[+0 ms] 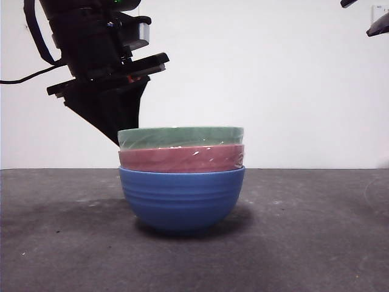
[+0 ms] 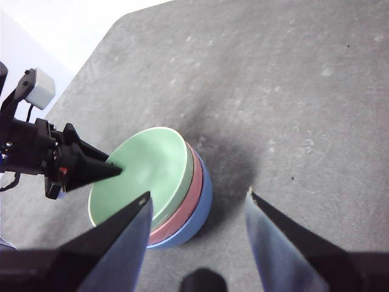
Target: Pick up the green bowl on the top,put the green bowl on the left,pick up the red bowl in the middle,put the red bowl on the right
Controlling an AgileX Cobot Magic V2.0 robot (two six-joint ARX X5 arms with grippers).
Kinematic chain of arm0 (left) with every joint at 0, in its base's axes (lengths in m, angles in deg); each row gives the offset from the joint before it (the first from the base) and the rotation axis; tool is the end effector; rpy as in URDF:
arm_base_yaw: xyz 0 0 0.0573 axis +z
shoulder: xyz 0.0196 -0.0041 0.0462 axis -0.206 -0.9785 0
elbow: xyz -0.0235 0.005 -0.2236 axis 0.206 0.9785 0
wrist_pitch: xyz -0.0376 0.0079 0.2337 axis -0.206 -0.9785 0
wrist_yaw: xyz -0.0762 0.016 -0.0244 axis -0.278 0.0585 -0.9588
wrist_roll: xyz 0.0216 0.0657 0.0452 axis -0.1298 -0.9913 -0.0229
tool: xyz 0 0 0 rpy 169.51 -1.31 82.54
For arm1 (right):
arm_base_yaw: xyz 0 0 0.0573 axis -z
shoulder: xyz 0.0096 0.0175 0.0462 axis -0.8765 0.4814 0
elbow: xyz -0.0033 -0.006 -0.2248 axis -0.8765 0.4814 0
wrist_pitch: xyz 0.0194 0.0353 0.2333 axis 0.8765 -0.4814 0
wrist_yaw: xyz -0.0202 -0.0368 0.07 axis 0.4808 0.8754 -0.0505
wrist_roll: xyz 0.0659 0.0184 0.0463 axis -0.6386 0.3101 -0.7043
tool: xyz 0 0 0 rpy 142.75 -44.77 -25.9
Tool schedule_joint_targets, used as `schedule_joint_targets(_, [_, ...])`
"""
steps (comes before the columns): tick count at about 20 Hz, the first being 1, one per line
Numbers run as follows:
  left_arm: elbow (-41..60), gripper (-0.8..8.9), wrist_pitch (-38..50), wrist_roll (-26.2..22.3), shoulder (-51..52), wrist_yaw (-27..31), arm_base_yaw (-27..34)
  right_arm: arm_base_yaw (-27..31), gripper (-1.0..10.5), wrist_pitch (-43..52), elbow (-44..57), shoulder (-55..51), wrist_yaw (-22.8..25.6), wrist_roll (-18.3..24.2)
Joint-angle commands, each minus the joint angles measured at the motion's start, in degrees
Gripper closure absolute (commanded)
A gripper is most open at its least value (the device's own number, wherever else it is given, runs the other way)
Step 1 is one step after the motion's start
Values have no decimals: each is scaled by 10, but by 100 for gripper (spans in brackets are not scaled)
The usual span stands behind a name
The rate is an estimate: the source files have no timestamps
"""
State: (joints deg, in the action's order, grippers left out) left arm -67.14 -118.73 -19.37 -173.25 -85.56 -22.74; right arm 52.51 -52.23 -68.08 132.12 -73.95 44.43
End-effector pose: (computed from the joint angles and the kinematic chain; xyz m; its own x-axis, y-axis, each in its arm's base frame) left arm 0.2618 -0.1811 0.1805 0.3928 -0.2751 -0.8775 0.4694 0.8805 -0.0659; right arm 0.1899 0.0627 0.2628 0.6835 0.5920 -0.4271 -0.4323 0.7997 0.4168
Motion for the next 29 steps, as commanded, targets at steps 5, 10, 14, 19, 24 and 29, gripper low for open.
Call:
schedule_joint_targets(5, [-6,822,16,2,-3,1,-2,-1,694,1,-1,0,3,-1])
schedule_joint_targets(10, [-66,822,-31,-2,0,0,-1,-1,694,1,-1,0,4,-1])
schedule_joint_targets(14, [-149,822,-120,-30,1,2,0,-1,694,1,-1,0,4,-1])
schedule_joint_targets(19, [-193,823,-219,-68,47,34,48,-1,694,1,-1,0,4,-1])
schedule_joint_targets(24, [-171,823,-256,-77,96,41,158,-1,694,1,-1,0,4,-1])
schedule_joint_targets(29, [-42,823,-164,-74,102,-2,210,-1,694,1,-1,0,4,-1])
